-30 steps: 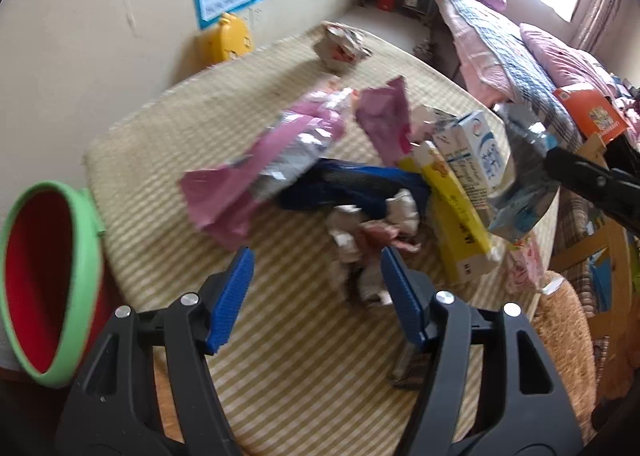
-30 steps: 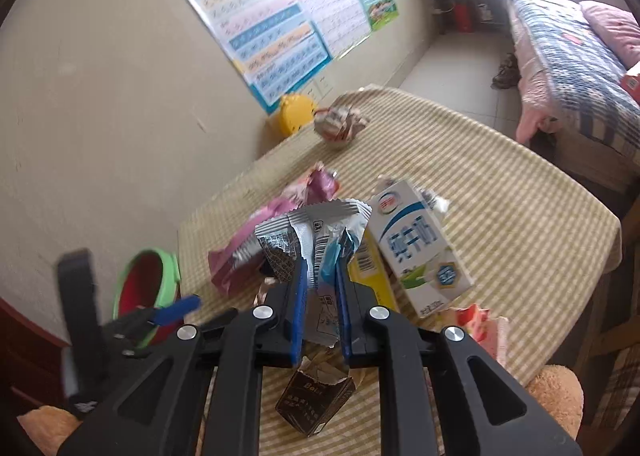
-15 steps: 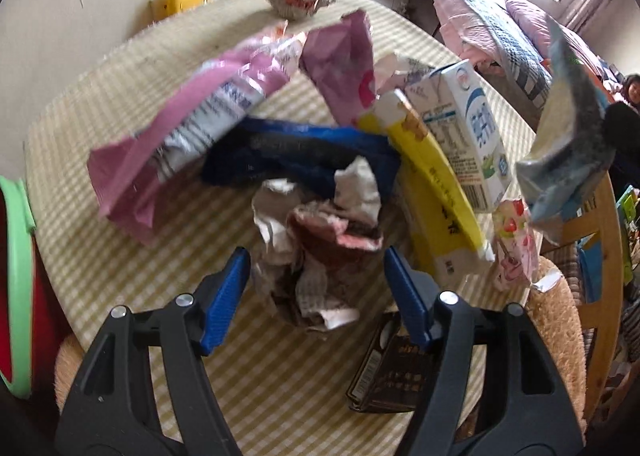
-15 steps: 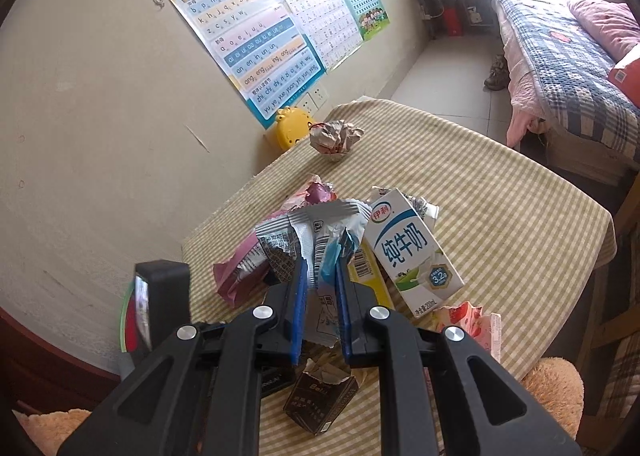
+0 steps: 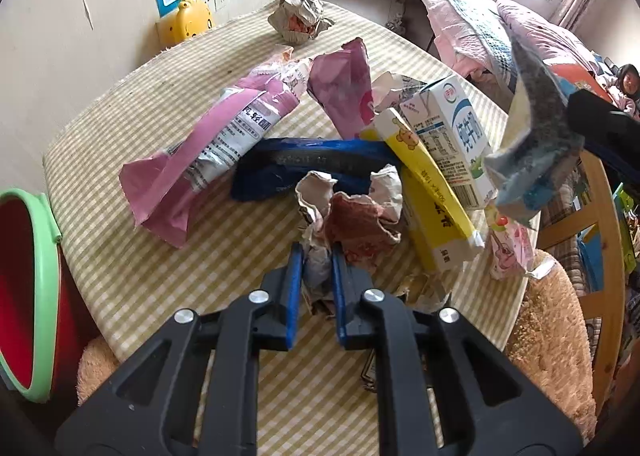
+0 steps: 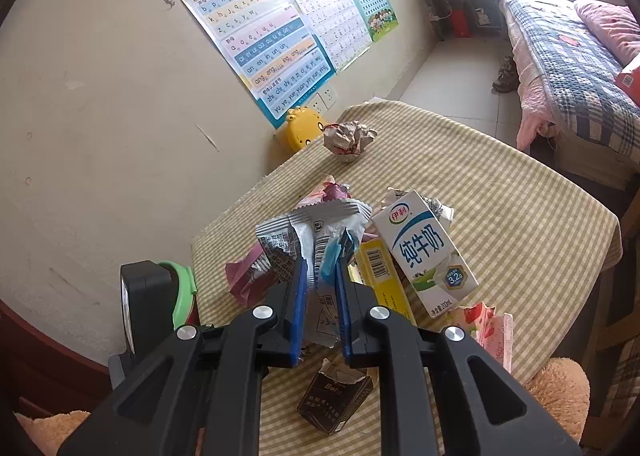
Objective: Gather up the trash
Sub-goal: 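Grasp crumpled paper with left tool while right tool grasps a silver wrapper, then drop the crumpled paper into the bucket with left tool while right tool drops wrapper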
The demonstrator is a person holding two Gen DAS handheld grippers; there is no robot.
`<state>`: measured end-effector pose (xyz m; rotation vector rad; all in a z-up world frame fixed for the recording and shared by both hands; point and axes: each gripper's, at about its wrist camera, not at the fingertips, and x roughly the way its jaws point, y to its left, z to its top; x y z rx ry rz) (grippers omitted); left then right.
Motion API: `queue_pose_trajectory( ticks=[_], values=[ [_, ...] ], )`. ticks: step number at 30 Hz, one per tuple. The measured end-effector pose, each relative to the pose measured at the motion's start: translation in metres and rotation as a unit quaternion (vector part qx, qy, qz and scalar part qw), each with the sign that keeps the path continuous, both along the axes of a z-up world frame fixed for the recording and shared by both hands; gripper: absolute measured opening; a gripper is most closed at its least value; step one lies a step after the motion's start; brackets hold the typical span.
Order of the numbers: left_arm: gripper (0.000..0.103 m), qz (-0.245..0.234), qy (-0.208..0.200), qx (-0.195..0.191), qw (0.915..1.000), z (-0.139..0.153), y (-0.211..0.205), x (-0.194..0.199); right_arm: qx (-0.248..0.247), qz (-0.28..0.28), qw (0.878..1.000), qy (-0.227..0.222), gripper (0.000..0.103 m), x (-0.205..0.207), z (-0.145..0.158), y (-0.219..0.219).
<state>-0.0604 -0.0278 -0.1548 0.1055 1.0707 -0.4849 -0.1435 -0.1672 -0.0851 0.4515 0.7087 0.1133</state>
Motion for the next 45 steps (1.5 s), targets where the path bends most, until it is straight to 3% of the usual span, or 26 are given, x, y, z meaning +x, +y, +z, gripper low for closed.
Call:
queue_pose_trajectory(
  ticks=[2, 5, 9, 13, 16, 17, 18, 21, 26, 34, 45],
  values=[
    [0.020, 0.002, 0.004, -0.004, 1.0000, 0.000, 0.000, -0.001, 0.001, -0.003, 1.000, 0.000, 0.013, -0.001, 0.000, -0.001],
    [0.049, 0.008, 0.000, -0.013, 0.9999, 0.001, 0.001, -0.001, 0.005, -0.017, 1.000, 0.000, 0.013, -0.003, -0.002, -0.010],
    [0.062, 0.017, -0.002, -0.023, 0.9996, 0.001, 0.003, 0.000, 0.015, -0.033, 0.999, 0.007, 0.013, -0.005, -0.007, -0.022],
    [0.067, 0.013, 0.014, -0.022, 0.9996, -0.007, -0.004, 0.011, 0.021, -0.038, 0.999, 0.016, 0.013, -0.005, -0.011, -0.025],
    [0.066, 0.009, 0.044, -0.006, 0.9990, -0.025, -0.010, 0.015, 0.020, -0.035, 0.999, 0.017, 0.013, -0.005, -0.011, -0.023],
    [0.061, 0.006, 0.052, -0.008, 0.9986, -0.029, -0.010, 0.014, 0.018, -0.032, 0.999, 0.015, 0.013, -0.005, -0.010, -0.022],
    [0.047, 0.003, 0.058, -0.016, 0.9982, -0.031, -0.009, 0.013, 0.016, -0.031, 0.999, 0.014, 0.013, -0.006, -0.009, -0.020],
    [0.033, -0.014, 0.036, -0.007, 0.9992, -0.022, -0.011, 0.005, 0.013, -0.029, 0.999, 0.016, 0.013, -0.005, -0.009, -0.019],
    [0.033, -0.008, -0.017, -0.019, 0.9996, 0.012, 0.005, -0.005, 0.009, -0.019, 1.000, 0.014, 0.013, -0.004, -0.003, -0.010],
    [0.033, 0.089, -0.103, -0.028, 0.9903, 0.069, 0.066, -0.001, -0.001, 0.008, 1.000, 0.003, 0.013, -0.001, 0.008, 0.012],
    [0.034, 0.169, -0.137, -0.015, 0.9760, 0.086, 0.135, -0.003, -0.016, 0.058, 0.998, 0.012, 0.013, 0.013, 0.012, 0.054]
  ],
)
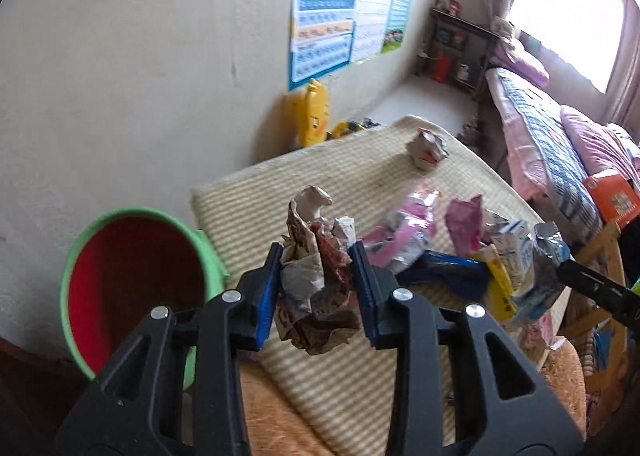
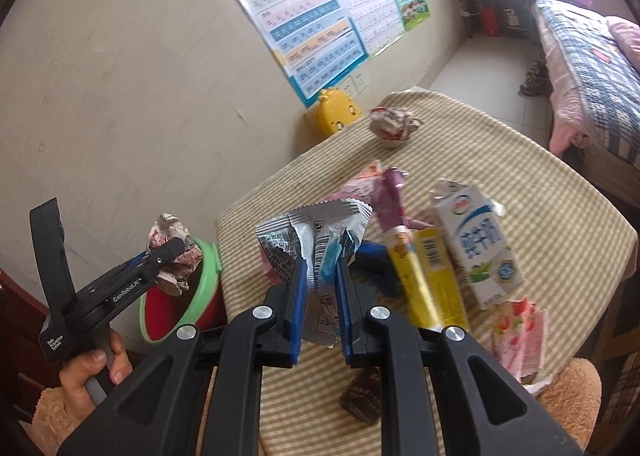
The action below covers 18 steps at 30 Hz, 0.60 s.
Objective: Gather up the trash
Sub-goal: 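Drop the crumpled paper into the bucket with left tool while right tool drops wrapper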
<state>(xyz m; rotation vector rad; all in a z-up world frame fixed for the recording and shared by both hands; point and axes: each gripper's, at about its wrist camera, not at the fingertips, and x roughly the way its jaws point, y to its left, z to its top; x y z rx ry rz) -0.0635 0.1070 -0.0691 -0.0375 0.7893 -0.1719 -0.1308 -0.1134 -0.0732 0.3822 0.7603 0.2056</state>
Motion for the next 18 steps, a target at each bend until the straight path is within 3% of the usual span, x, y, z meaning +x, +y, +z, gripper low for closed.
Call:
queue_pose_trajectory(
  ticks=[8, 18],
  values=[
    [0.034, 0.051, -0.021, 0.014, 0.9984, 0.007, 0.042, -0.003, -0.021, 0.061, 0.998, -0.011, 0.013, 0.018, 0.012, 0.049],
    [0.034, 0.146, -0.015, 0.019, 0.9889, -0.001, 0.127, -0.010, -0.001, 0.163, 0.987, -0.006, 0.013, 0.055, 0.018, 0.137]
  ],
)
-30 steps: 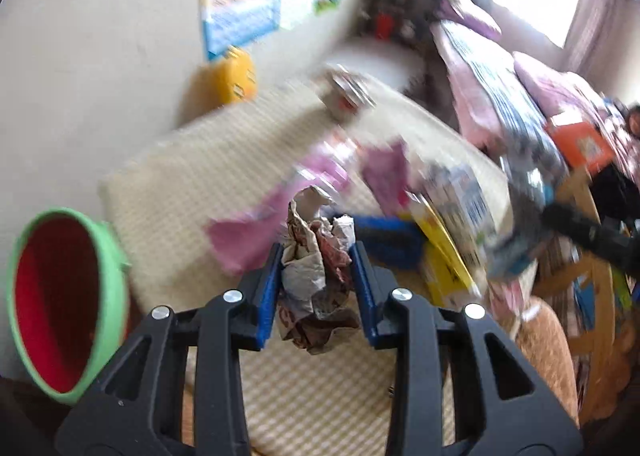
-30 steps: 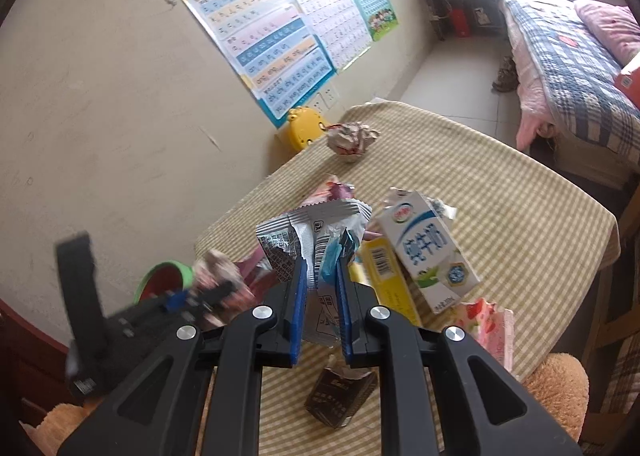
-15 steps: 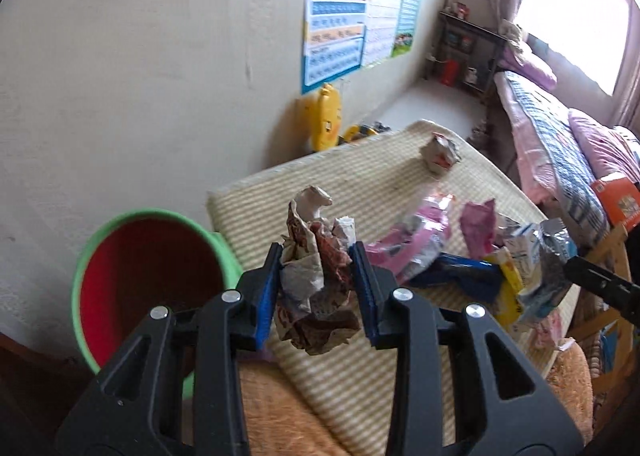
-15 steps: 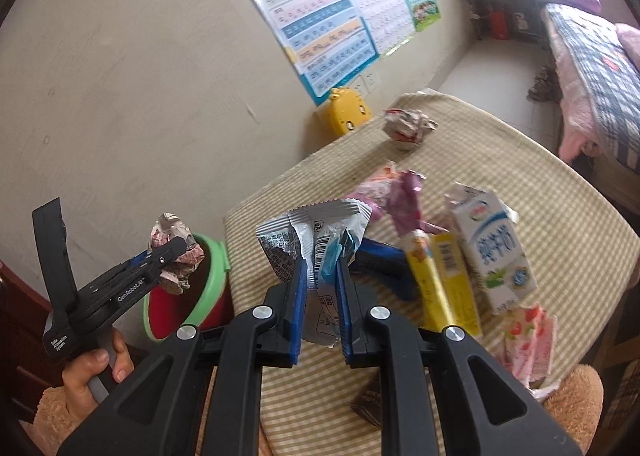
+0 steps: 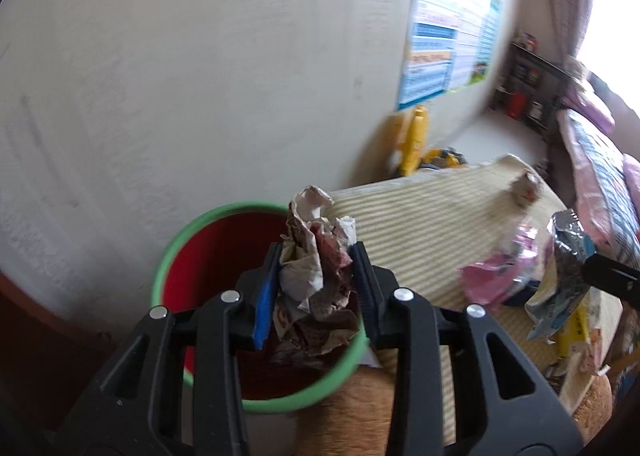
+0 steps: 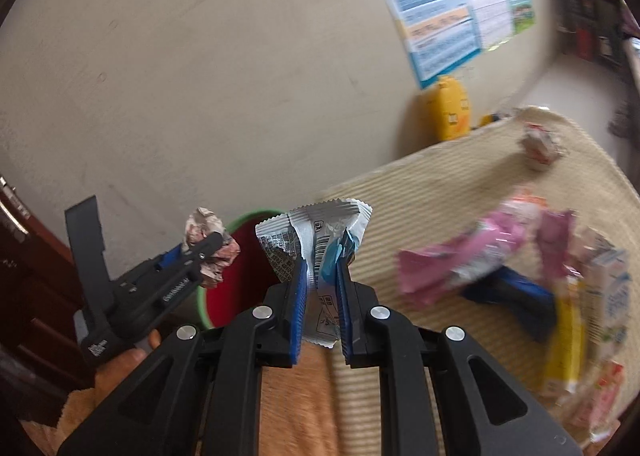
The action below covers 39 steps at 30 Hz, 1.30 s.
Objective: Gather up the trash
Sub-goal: 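Drop the crumpled paper into the bucket with left tool while right tool drops wrapper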
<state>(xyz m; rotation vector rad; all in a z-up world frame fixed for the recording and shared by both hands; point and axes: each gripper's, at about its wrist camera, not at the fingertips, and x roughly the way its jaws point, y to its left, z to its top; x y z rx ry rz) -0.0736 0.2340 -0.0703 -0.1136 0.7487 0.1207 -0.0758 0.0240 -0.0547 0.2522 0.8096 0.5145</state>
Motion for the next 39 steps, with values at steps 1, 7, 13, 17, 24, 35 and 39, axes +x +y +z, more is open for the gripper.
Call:
queue_pose_trajectory(
  ticks=[1, 7, 13, 17, 24, 35, 39],
  values=[
    [0.034, 0.012, 0.003, -0.003, 0.9999, -0.002, 0.011, -0.002, 0.003, 0.008, 1.000, 0.003, 0.013, 0.004, 0.000, 0.008],
    [0.034, 0.057, 0.017, -0.020, 0.9980, -0.017, 0.051, -0.009, 0.008, 0.054, 0.998, 0.023, 0.014, 0.027, -0.006, 0.063],
    [0.034, 0.067, 0.030, -0.039, 0.9966, -0.031, 0.067, -0.009, -0.004, 0.072, 0.997, 0.032, 0.014, 0.046, -0.013, 0.094],
    [0.034, 0.069, 0.035, -0.045, 0.9960, -0.037, 0.070, -0.005, -0.003, 0.073, 0.997, 0.039, 0.014, 0.051, -0.017, 0.104],
    [0.068, 0.085, 0.042, -0.059, 0.9937, -0.046, 0.077, -0.003, 0.012, 0.073, 0.996, 0.054, 0.034, 0.059, -0.024, 0.113],
    [0.069, 0.086, 0.039, -0.049, 0.9943, -0.042, 0.074, -0.002, 0.009, 0.062, 0.997, 0.040, 0.041, 0.058, -0.016, 0.100],
    [0.069, 0.079, 0.035, -0.046, 0.9952, -0.037, 0.067, 0.001, -0.014, 0.054, 0.998, 0.024, 0.042, 0.049, -0.012, 0.090]
  ],
)
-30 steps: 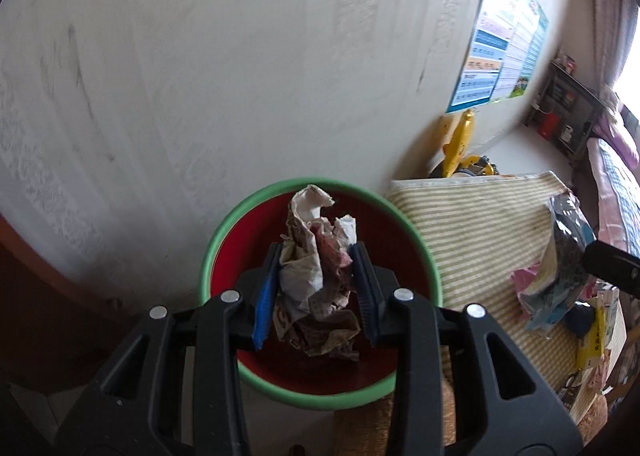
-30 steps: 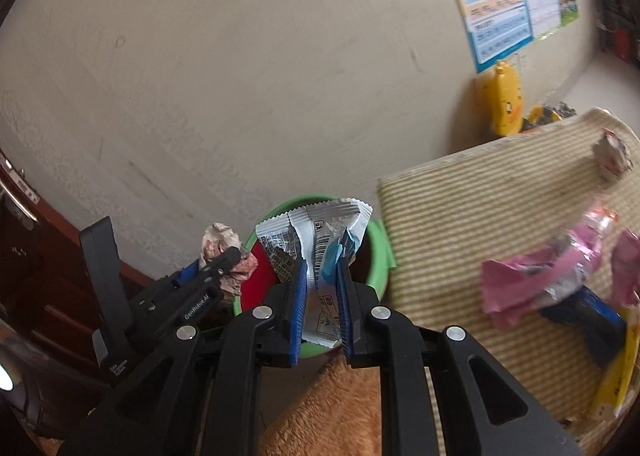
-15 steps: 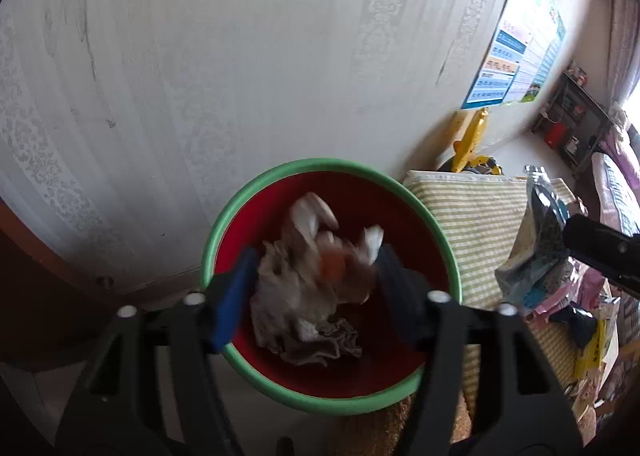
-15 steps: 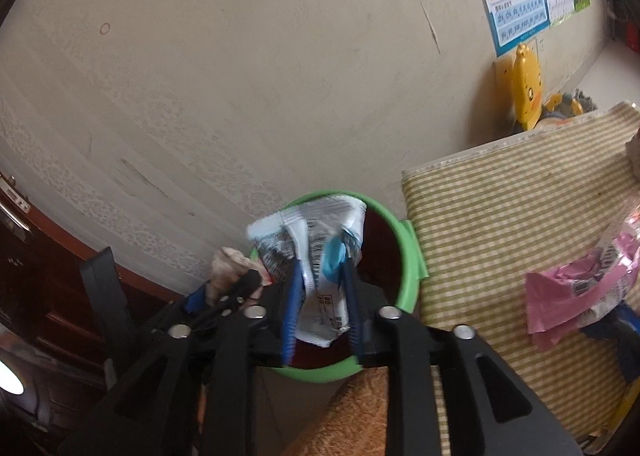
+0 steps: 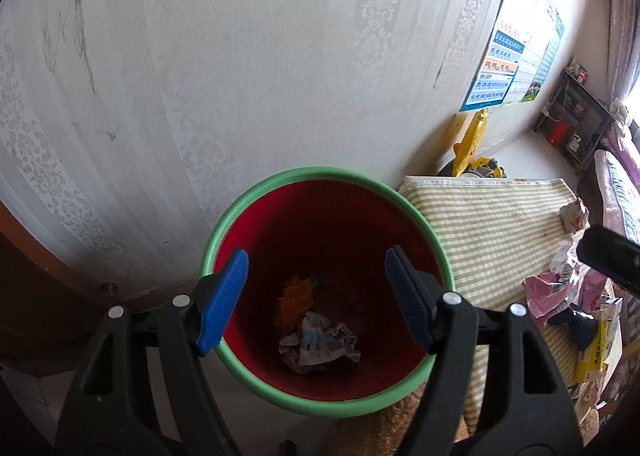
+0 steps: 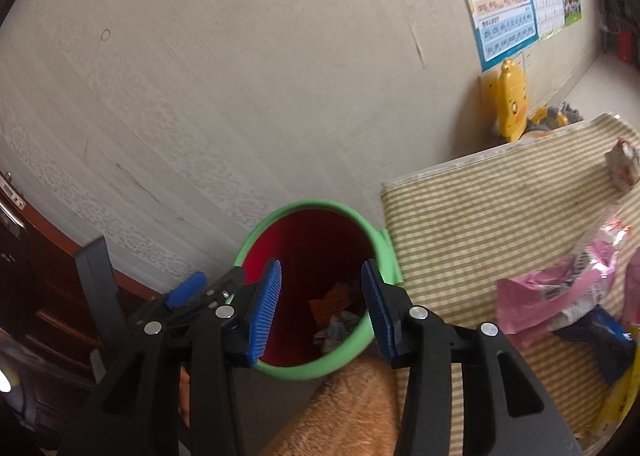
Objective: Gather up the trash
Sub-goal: 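Drop the crumpled paper into the bucket with left tool while right tool drops wrapper, then move both tools back over the table, then grasp the pink wrapper with left tool while right tool grasps the yellow box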
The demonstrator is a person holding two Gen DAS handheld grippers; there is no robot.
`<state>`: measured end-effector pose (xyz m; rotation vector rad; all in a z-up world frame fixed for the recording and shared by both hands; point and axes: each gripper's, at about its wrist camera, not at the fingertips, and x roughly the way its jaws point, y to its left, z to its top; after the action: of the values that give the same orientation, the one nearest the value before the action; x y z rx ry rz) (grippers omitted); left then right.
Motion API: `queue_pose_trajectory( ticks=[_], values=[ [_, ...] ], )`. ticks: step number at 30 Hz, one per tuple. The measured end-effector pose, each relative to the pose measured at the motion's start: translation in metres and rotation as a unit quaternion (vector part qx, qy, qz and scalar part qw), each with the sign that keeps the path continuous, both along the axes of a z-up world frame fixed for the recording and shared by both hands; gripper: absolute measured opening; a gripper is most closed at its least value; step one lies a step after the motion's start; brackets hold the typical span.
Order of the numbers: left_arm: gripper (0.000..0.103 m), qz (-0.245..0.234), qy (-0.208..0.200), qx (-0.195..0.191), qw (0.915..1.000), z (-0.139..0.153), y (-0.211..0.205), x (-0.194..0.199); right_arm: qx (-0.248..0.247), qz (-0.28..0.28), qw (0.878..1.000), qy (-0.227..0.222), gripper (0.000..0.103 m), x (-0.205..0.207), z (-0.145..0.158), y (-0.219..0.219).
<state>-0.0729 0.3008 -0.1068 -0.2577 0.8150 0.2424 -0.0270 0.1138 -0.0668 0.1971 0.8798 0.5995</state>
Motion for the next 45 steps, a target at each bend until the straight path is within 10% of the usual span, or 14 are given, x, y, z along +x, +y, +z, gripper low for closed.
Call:
queue_pose_trajectory(
  ticks=[17, 23, 28, 37, 45],
  values=[
    [0.070, -0.102, -0.013, 0.019, 0.9945, 0.025, -0.090, 0.001, -0.088, -0.123, 0.987, -0.047, 0.051, -0.052, -0.004, -0.136],
    [0.071, -0.157, -0.002, 0.022, 0.9874, 0.023, -0.136, 0.005, -0.120, -0.232, 0.965, 0.020, 0.053, -0.060, -0.049, -0.225],
    [0.080, -0.238, -0.009, 0.030, 0.9707, 0.020, -0.188, 0.014, -0.102, -0.253, 0.959, 0.075, 0.053, -0.063, -0.087, -0.253],
    [0.084, -0.388, 0.042, 0.122, 0.9125, -0.028, -0.283, 0.069, -0.079, -0.235, 0.965, 0.090, 0.053, -0.064, -0.103, -0.252],
    [0.055, -0.370, 0.133, 0.108, 0.9129, -0.077, -0.285, 0.110, -0.053, -0.245, 0.964, 0.088, 0.053, -0.075, -0.098, -0.261]
  ],
)
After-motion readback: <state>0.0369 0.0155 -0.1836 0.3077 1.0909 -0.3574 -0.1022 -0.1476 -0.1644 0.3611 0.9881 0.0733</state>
